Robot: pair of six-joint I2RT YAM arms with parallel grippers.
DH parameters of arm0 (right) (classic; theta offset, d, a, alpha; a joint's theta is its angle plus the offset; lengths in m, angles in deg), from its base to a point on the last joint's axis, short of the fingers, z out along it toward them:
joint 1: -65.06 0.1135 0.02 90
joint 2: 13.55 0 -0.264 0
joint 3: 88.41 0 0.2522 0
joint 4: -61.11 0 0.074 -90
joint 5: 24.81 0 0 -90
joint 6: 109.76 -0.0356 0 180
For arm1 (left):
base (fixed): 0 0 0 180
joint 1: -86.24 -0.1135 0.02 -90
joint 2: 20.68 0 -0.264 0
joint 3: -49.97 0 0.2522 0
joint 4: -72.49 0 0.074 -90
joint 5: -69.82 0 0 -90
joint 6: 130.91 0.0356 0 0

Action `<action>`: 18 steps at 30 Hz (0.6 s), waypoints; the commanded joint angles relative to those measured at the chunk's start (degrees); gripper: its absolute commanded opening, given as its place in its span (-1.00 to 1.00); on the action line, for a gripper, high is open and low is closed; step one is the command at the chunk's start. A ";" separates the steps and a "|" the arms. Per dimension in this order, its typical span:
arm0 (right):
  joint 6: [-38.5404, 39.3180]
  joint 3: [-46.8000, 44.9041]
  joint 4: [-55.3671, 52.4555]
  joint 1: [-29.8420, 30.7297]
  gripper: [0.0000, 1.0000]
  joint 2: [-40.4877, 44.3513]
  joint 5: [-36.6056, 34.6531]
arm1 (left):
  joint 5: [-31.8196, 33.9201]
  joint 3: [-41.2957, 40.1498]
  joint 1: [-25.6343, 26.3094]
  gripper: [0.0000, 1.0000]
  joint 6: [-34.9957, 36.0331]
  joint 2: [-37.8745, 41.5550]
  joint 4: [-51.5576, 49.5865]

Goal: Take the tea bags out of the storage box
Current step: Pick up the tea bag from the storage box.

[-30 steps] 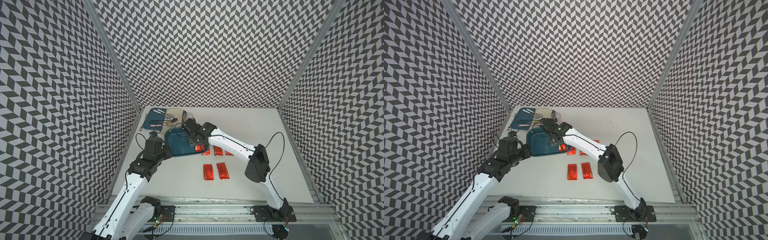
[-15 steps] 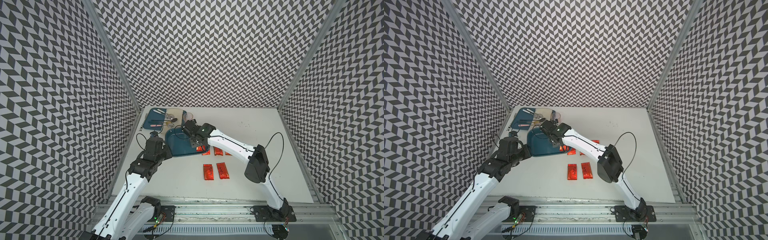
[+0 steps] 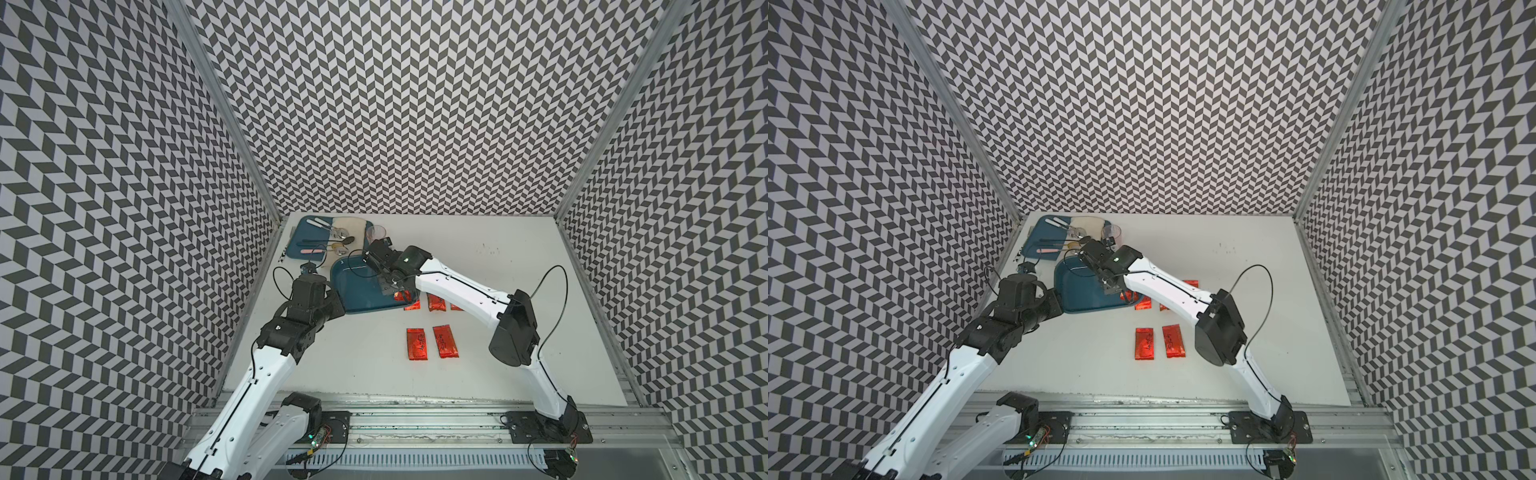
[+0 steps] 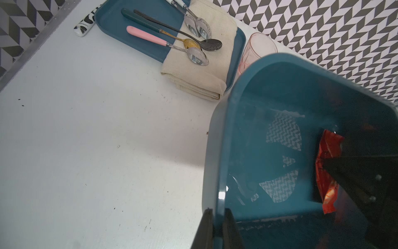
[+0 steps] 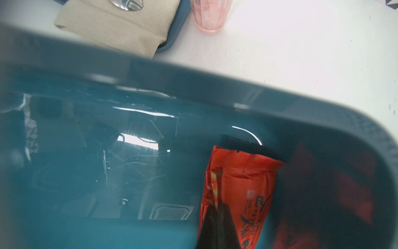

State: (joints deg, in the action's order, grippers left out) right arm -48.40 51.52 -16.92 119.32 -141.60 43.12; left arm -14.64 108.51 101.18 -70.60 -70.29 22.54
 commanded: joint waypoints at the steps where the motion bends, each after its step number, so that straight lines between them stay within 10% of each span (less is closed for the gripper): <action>1: 0.53 1.45 1.01 0.05 -1.00 3.60 0.60 | 0.26 0.19 0.09 -1.00 -0.81 0.56 1.63; 18: 1.74 -12.95 3.26 -1.04 -1.00 24.68 -1.12 | 0.63 0.23 0.09 -1.00 -0.84 0.73 1.47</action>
State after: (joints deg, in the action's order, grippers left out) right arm -47.14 44.59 -14.41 119.10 -121.69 46.40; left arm -14.42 108.51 101.18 -70.80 -70.29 22.54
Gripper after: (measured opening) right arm 0.040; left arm 0.098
